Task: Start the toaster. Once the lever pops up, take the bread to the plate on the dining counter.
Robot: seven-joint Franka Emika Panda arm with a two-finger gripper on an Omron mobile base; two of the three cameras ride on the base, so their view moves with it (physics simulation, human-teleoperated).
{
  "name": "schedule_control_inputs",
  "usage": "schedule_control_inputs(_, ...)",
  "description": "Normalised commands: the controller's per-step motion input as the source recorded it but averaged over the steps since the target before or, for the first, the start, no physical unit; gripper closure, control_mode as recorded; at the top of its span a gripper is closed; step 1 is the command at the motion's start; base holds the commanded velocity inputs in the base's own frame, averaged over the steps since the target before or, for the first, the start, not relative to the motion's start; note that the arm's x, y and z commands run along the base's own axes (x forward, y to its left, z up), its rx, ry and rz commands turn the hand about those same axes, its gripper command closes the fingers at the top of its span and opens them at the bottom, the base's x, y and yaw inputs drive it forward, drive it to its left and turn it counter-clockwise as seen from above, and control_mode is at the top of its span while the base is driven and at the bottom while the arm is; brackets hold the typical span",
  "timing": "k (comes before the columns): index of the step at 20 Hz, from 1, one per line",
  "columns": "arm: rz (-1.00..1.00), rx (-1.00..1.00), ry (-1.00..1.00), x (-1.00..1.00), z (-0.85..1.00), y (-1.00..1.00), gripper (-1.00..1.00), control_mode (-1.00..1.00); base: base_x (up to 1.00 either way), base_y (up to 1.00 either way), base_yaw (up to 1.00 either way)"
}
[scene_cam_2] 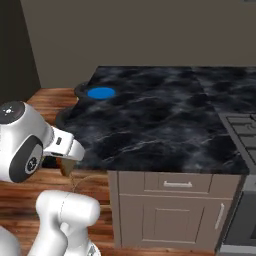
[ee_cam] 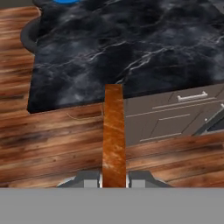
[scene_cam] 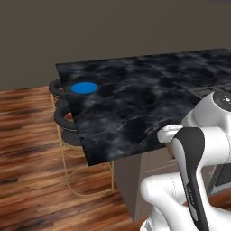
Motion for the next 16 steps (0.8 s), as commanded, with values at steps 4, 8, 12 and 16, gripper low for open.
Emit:
schedule_control_inputs(4,0.00,0.00,0.00,0.00,0.00,0.00,1.00,1.00,0.03,1.00,-0.16)
schedule_control_inputs(8,0.00,0.00,0.00,0.00,0.00,0.00,1.00,1.00,0.19,1.00,-0.29)
schedule_control_inputs(12,0.00,0.00,0.00,0.00,0.00,0.00,1.00,1.00,0.25,1.00,-0.49)
schedule_control_inputs(16,0.00,0.00,0.00,0.00,0.00,0.00,1.00,1.00,0.29,1.00,-0.61)
